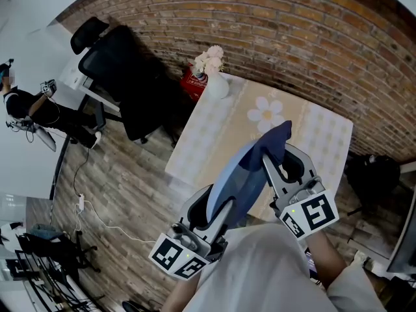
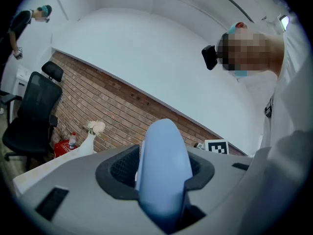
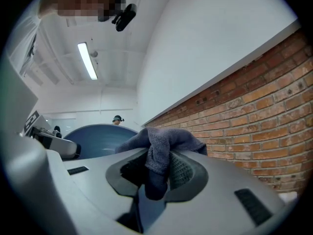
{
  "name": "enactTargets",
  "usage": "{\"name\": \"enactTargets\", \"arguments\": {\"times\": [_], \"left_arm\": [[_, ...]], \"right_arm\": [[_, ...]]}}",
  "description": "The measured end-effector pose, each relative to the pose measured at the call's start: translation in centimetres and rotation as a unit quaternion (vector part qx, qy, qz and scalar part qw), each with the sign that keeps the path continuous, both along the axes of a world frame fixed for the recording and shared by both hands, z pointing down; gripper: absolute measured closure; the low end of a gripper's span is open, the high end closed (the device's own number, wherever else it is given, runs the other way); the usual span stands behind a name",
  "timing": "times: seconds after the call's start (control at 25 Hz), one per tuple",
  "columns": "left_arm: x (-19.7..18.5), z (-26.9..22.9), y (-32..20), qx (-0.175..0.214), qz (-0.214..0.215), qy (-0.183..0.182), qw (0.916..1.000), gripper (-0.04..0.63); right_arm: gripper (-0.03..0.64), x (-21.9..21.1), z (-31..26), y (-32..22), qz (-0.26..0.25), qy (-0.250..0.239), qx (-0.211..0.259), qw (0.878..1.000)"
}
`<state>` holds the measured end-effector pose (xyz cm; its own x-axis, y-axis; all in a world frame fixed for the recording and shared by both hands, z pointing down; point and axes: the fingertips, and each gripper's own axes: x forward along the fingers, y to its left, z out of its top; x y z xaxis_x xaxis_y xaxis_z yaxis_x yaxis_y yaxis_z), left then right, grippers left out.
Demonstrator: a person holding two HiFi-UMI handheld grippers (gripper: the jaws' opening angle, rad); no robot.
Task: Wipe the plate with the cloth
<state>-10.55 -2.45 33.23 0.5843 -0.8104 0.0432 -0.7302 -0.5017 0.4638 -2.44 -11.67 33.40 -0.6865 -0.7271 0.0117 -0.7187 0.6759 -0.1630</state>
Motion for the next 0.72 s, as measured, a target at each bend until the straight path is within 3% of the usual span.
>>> {"name": "enactTargets", "arguments": {"times": [0.32,0.72], "left_arm": [[-0.1,-1.0,0.2,0.011,-0.001,-0.002,0.9999,0.410],[-0.9,-4.1,-0.1,0.032,-0.010,0.031,0.9989,0.408]], "right_arm": [[0.509,1.7,2.4,-1.2,0.022,-0.010,-0.054,0.998],[0.509,3.0,5.3,-1.3,0.031,-0.006,-0.108,0.994]]}}
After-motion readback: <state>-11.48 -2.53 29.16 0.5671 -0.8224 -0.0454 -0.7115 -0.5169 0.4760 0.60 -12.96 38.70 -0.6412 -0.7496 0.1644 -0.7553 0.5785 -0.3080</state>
